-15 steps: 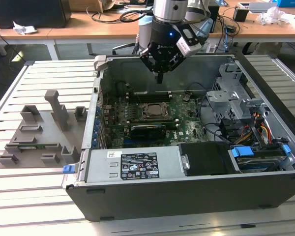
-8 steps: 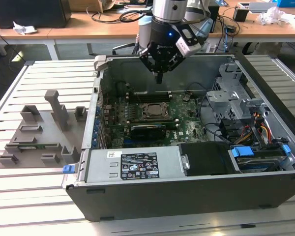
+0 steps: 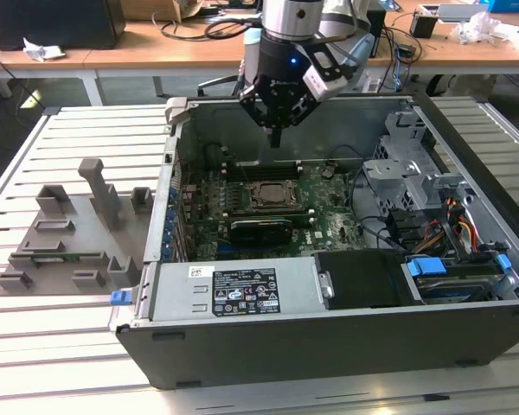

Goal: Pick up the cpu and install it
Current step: 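Install the first cpu locking lever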

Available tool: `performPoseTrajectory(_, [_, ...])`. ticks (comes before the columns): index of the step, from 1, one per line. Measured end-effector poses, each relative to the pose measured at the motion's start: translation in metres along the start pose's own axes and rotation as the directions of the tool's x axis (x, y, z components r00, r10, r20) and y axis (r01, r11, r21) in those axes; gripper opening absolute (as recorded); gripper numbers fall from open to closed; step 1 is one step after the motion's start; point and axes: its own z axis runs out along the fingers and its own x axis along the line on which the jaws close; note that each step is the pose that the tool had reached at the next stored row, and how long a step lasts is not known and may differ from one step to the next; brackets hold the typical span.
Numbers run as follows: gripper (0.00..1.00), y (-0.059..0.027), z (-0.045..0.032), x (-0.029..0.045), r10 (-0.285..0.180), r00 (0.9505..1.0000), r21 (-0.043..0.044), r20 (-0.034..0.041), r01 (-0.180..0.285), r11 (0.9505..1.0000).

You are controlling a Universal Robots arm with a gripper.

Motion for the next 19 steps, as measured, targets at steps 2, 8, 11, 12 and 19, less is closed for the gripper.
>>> performPoseTrajectory(2, [0.11,0.0001,0.0002,0.0014,0.0,1.0,0.0,0.0,0.0,1.0])
performPoseTrajectory(8, [0.11,0.0006,0.0008,0.0053,0.0,1.0,0.0,0.0,0.0,1.0])
performPoseTrajectory(11, [0.11,0.0009,0.0012,0.0071,0.0,1.0,-0.0001,0.0001,0.0,1.0])
performPoseTrajectory(12, [0.11,0.0012,0.0014,0.0077,0.0,1.0,-0.0003,0.0003,0.0,1.0])
performPoseTrajectory(19, [0.11,0.006,0.0026,0.0111,0.0,1.0,0.0,0.0001,0.0,1.0])
